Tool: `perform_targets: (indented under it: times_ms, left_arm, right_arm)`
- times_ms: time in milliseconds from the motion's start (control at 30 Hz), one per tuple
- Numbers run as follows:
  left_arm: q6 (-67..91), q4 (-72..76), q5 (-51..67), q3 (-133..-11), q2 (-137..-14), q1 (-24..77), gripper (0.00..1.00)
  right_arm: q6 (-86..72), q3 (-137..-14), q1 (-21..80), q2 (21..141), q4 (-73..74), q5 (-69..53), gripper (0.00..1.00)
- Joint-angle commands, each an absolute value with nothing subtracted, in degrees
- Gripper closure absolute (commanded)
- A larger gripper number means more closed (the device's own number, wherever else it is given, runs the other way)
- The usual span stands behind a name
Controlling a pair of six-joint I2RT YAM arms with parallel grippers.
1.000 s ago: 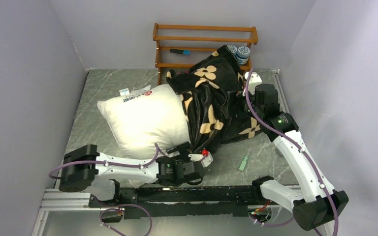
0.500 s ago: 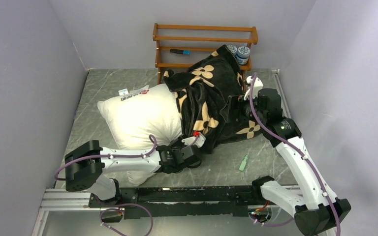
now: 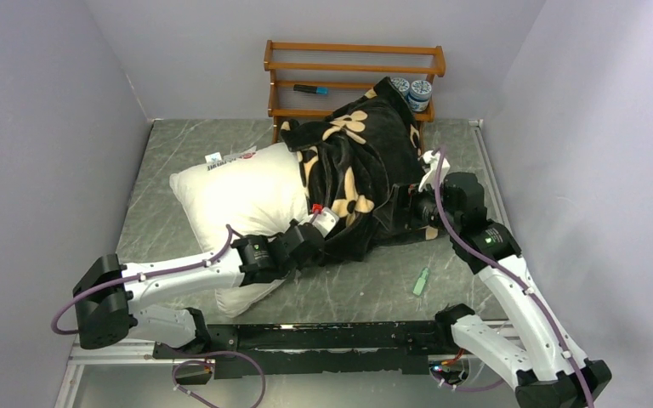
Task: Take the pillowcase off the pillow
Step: Remove the pillow from the pillowcase.
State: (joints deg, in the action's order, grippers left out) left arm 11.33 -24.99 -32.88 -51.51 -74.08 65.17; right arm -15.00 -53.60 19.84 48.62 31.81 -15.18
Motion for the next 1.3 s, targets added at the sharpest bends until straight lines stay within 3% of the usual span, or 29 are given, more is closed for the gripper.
perform_targets:
  times_ms: [0,467,967,1067,1267]
  left_arm:
    - [12.37,-23.22,-27.12,-57.31,-72.93,62.21,0.95]
    - [14.51,-26.76,-18.46,-64.34,-73.01,57.86,0.95]
    - [15.25,-27.76,-17.1,-63.66,-70.08,56.88,0.95]
    - [15.44,-28.04,-17.15,-63.16,-69.49,56.87,0.95]
    - [14.55,-30.81,-20.95,-63.55,-68.03,56.54,0.95]
  right_arm:
    - [-18.74,-52.05,23.04,46.63,29.03,-15.25,0.06]
    - [-30.07,-37.97,47.36,45.44,15.07,-1.74,0.03]
    - [-34.58,-29.6,53.98,59.26,-9.92,7.75,0.08]
    - [-33.95,-30.28,54.02,61.9,-11.44,8.52,0.19]
    - [-29.11,-34.09,54.03,61.36,-5.59,12.75,0.76]
